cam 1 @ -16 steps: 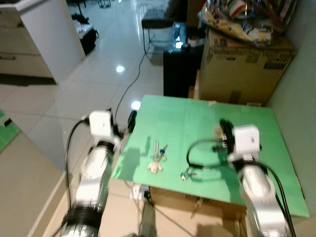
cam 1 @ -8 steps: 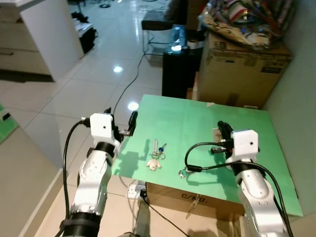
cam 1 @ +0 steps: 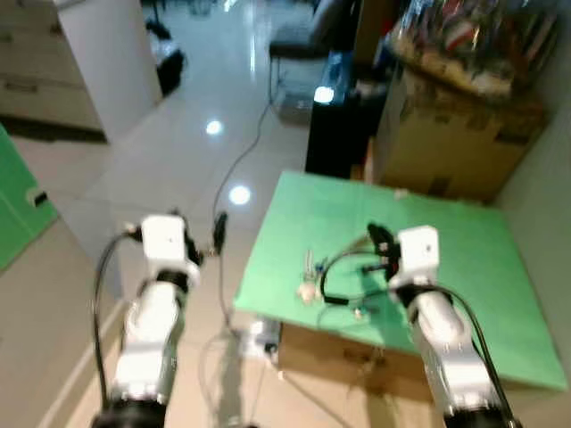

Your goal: Hang keys on a hook

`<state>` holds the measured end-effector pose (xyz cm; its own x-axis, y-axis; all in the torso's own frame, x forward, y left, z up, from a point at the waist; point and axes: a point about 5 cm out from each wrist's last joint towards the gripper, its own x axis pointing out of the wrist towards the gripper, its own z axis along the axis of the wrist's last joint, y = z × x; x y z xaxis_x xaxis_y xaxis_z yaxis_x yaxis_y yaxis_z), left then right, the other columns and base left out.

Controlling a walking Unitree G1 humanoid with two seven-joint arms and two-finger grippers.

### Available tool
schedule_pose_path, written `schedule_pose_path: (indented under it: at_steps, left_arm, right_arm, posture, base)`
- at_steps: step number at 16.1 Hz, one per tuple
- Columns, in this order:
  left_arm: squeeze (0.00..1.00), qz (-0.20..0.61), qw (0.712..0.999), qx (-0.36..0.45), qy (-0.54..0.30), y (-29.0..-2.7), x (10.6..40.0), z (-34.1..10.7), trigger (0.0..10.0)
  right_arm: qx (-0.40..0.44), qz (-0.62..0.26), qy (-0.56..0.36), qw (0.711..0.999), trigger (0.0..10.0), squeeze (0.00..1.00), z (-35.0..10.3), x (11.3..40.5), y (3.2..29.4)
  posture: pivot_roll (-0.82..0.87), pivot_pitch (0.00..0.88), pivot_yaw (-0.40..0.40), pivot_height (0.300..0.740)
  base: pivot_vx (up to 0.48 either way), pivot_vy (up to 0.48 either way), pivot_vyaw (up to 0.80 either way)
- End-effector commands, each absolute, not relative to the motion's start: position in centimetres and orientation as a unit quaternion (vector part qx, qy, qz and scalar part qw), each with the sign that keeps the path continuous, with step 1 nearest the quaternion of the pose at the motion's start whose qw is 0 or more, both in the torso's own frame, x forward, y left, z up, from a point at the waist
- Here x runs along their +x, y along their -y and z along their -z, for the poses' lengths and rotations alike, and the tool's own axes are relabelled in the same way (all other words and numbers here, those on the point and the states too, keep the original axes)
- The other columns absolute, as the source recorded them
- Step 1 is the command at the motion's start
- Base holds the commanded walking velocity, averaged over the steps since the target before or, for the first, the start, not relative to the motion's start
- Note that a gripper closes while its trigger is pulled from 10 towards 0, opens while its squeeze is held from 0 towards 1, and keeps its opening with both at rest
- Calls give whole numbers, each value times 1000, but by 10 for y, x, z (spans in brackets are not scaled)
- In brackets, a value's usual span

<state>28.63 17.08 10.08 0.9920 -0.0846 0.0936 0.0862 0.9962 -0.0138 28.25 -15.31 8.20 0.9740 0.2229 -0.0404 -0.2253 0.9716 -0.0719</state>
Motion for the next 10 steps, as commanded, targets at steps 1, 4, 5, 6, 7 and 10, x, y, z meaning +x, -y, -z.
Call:
schedule_pose_path:
  at_steps: [1,4,5,6,7,10]
  left_arm:
    - [0,42,999,-2,31,-168,282,-95,10000]
    - [0,37,999,0,28,-171,281,-94,10000]
    - [0,25,999,-10,18,-175,282,-90,10000]
    - [0,25,999,-10,18,-175,282,-90,10000]
    - [0,12,1000,-15,5,-181,282,-86,10000]
    - [0,2,1000,19,-14,-187,287,-78,10000]
  right_arm:
    - [-35,-112,-27,993,0,0,-79,286,157]
    - [-34,-117,-29,992,0,0,-79,288,156]
    - [-29,-125,-33,991,0,0,-78,291,155]
    - [-29,-125,-33,991,0,0,-78,291,155]
    - [-18,-124,-36,991,0,0,-77,293,155]
    - [-7,-72,-43,996,0,0,-74,293,168]
  posture:
    - [7,0,-36,740]
    - [15,0,-43,740]
    - [15,0,-41,740]
    - [15,0,-41,740]
    - [7,0,-25,740]
    - [-28,0,0,740]
  base:
    - [0,0,0]
    - [0,0,0]
    - [0,0,0]
    - [0,0,0]
    - [0,0,0]
    - [0,-387,0]
